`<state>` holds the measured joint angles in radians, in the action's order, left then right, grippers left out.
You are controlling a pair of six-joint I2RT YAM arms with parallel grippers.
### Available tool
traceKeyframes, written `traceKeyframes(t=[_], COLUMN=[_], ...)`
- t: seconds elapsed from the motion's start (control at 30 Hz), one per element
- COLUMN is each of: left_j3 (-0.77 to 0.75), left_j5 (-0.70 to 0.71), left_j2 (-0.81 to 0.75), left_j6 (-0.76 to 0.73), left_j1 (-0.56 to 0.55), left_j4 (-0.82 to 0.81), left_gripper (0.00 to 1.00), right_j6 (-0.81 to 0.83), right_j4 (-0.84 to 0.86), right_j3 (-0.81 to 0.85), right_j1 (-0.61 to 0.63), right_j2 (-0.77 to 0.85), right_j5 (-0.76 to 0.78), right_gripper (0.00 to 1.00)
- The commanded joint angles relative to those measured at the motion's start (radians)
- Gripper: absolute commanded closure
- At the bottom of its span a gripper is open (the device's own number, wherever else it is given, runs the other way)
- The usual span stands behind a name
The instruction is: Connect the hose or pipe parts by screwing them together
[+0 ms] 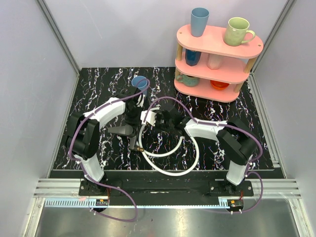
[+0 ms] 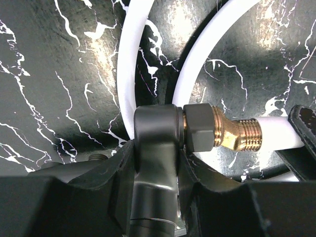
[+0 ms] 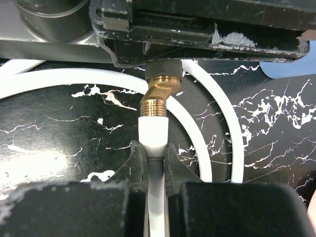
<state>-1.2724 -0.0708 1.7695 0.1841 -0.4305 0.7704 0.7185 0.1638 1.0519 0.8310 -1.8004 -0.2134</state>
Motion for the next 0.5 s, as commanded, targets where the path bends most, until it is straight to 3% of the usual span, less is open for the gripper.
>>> traceKeyframes(t=[0.0, 0.33, 0.47], left_j3=[0.001, 0.030, 0.039], left_j5=[-0.239, -0.319, -0.314], left_j2=[-0.094, -0.140, -0.156], left_j6=[0.011, -0.023, -0.026], left_j1=[-0.030, -0.054, -0.070], left_j4=[-0.085, -0.137, -0.166], left_gripper=[1.00, 1.00, 1.00], right_j6=[-0.070, -0.142, -0.244], right_j4=[0.089, -0.015, -0.105], right_j3=[0.088, 0.160, 0.243], right_j1=[0.025, -0.003, -0.027], right_j2=[0.003, -0.011, -0.040], right_j5=[-0.050, -0.121, -0.165], right_gripper=[1.00, 1.00, 1.00])
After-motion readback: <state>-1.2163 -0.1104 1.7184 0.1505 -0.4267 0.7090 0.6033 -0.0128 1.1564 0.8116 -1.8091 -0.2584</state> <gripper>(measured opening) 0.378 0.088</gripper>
